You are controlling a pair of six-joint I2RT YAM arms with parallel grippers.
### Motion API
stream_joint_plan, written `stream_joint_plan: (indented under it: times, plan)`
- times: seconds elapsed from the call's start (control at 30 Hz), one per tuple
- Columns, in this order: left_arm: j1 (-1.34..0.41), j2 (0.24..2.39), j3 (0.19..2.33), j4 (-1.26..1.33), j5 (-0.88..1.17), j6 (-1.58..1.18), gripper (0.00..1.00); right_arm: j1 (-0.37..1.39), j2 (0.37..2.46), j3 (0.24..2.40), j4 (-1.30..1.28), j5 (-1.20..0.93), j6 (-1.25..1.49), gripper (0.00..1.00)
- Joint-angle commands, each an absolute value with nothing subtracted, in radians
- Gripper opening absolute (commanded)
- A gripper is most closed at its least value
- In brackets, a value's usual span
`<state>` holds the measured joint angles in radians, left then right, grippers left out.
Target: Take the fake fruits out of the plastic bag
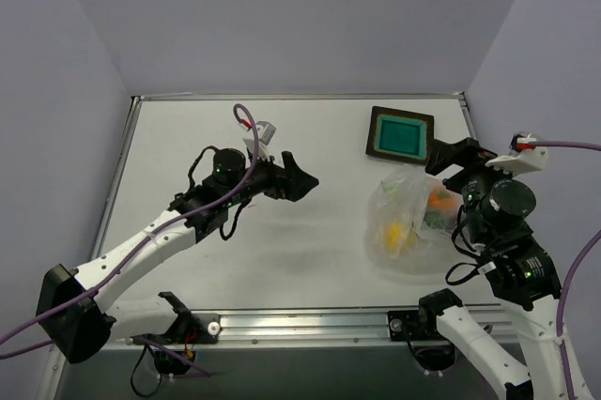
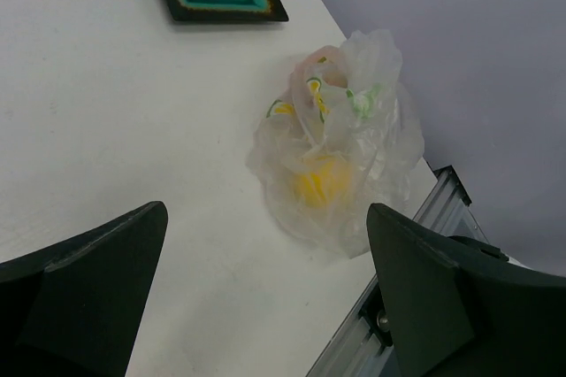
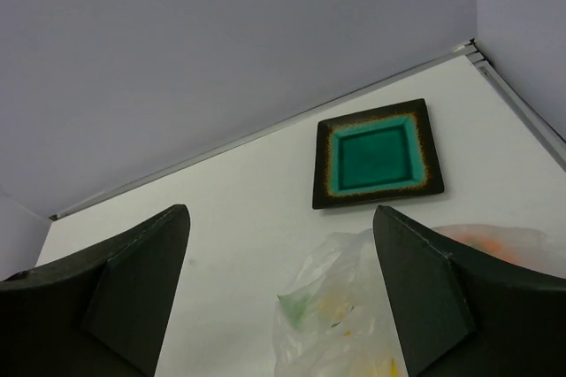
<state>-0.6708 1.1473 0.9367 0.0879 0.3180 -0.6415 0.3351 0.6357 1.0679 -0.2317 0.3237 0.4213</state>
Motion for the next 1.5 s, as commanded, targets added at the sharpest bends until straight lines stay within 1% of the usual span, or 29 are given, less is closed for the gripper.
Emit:
stream_joint_plan:
  times: [0.0, 0.07, 0.1, 0.13, 0.17, 0.2, 0.23, 0.27, 0.3, 0.33, 0.37, 0.4, 0.47, 0.6, 0.67, 0.8, 0.9, 0.93, 1.0, 1.03, 1.07, 1.1, 1.13, 1.17, 1.2, 1.37, 1.47]
  plan:
    - [-0.707, 1.167, 0.988, 0.217, 0.339, -0.673, 0.94, 0.337, 0.635, 1.103, -0.267, 0.393, 0.417, 0.78]
    - [-0.721, 1.192, 0.992, 0.264, 0.371, -0.698, 0.94, 0.339, 0.626, 1.091, -0.281, 0.413, 0.419, 0.65]
    - [-0.736, 1.203, 1.000, 0.290, 0.368, -0.696, 0.94, 0.339, 0.624, 1.085, -0.284, 0.416, 0.423, 0.57]
    - [-0.782, 1.228, 1.020, 0.273, 0.356, -0.663, 0.94, 0.339, 0.626, 1.077, -0.288, 0.414, 0.429, 0.42]
    - [-0.814, 1.247, 1.052, 0.229, 0.303, -0.629, 0.94, 0.337, 0.629, 1.062, -0.294, 0.410, 0.434, 0.37]
    - [-0.851, 1.268, 1.134, 0.130, 0.266, -0.592, 0.94, 0.339, 0.637, 1.057, -0.302, 0.397, 0.442, 0.33]
    - [-0.889, 1.311, 1.172, 0.095, 0.235, -0.530, 0.94, 0.339, 0.646, 1.051, -0.311, 0.397, 0.448, 0.25]
    - [-0.953, 1.334, 1.202, 0.071, 0.195, -0.509, 0.94, 0.337, 0.649, 1.046, -0.321, 0.396, 0.449, 0.22]
    - [-0.978, 1.356, 1.245, 0.055, 0.187, -0.497, 0.94, 0.337, 0.649, 1.034, -0.325, 0.394, 0.452, 0.18]
    - [-1.000, 1.392, 1.258, 0.057, 0.180, -0.480, 0.98, 0.337, 0.647, 1.028, -0.327, 0.397, 0.454, 0.13]
    - [-1.037, 1.411, 1.267, 0.061, 0.166, -0.474, 0.93, 0.337, 0.646, 1.020, -0.336, 0.403, 0.457, 0.12]
    - [-1.051, 1.429, 1.279, 0.061, 0.149, -0.471, 0.87, 0.336, 0.643, 1.002, -0.342, 0.413, 0.459, 0.12]
    - [-1.084, 1.483, 1.318, 0.049, 0.135, -0.453, 0.85, 0.336, 0.632, 0.977, -0.368, 0.446, 0.472, 0.11]
    - [-1.133, 1.574, 1.387, 0.002, 0.051, -0.408, 0.86, 0.336, 0.618, 0.910, -0.385, 0.456, 0.520, 0.10]
    - [-1.143, 1.626, 1.425, -0.038, 0.009, -0.387, 0.88, 0.336, 0.601, 0.882, -0.387, 0.475, 0.538, 0.10]
    - [-1.147, 1.712, 1.474, -0.086, -0.093, -0.357, 0.89, 0.334, 0.587, 0.850, -0.387, 0.468, 0.552, 0.11]
    - [-1.143, 1.781, 1.506, -0.094, -0.135, -0.339, 0.89, 0.331, 0.603, 0.816, -0.387, 0.433, 0.574, 0.15]
    - [-1.135, 1.811, 1.515, -0.092, -0.127, -0.341, 0.89, 0.331, 0.604, 0.810, -0.388, 0.430, 0.578, 0.19]
    - [-1.124, 1.836, 1.528, -0.074, -0.083, -0.347, 0.82, 0.328, 0.604, 0.793, -0.391, 0.422, 0.583, 0.25]
    - [-1.114, 1.850, 1.528, -0.066, -0.072, -0.354, 0.77, 0.325, 0.604, 0.790, -0.408, 0.419, 0.586, 0.30]
    - [-1.106, 1.851, 1.525, -0.045, -0.058, -0.359, 0.49, 0.324, 0.604, 0.778, -0.410, 0.413, 0.591, 0.33]
    - [-1.100, 1.850, 1.508, -0.029, -0.054, -0.365, 0.31, 0.325, 0.609, 0.775, -0.410, 0.388, 0.607, 0.39]
    - [-1.089, 1.841, 1.490, -0.017, -0.048, -0.379, 0.15, 0.324, 0.615, 0.772, -0.410, 0.381, 0.617, 0.41]
    - [-1.068, 1.833, 1.470, 0.051, -0.040, -0.391, 0.04, 0.322, 0.623, 0.766, -0.410, 0.377, 0.626, 0.43]
    - [-1.056, 1.821, 1.422, 0.078, -0.020, -0.400, 0.02, 0.319, 0.627, 0.755, -0.410, 0.379, 0.635, 0.43]
    - [-0.985, 1.752, 1.284, 0.236, 0.043, -0.474, 0.02, 0.298, 0.681, 0.735, -0.387, 0.356, 0.649, 0.44]
    - [-0.962, 1.753, 1.229, 0.308, 0.109, -0.523, 0.02, 0.270, 0.756, 0.718, -0.331, 0.253, 0.620, 0.49]
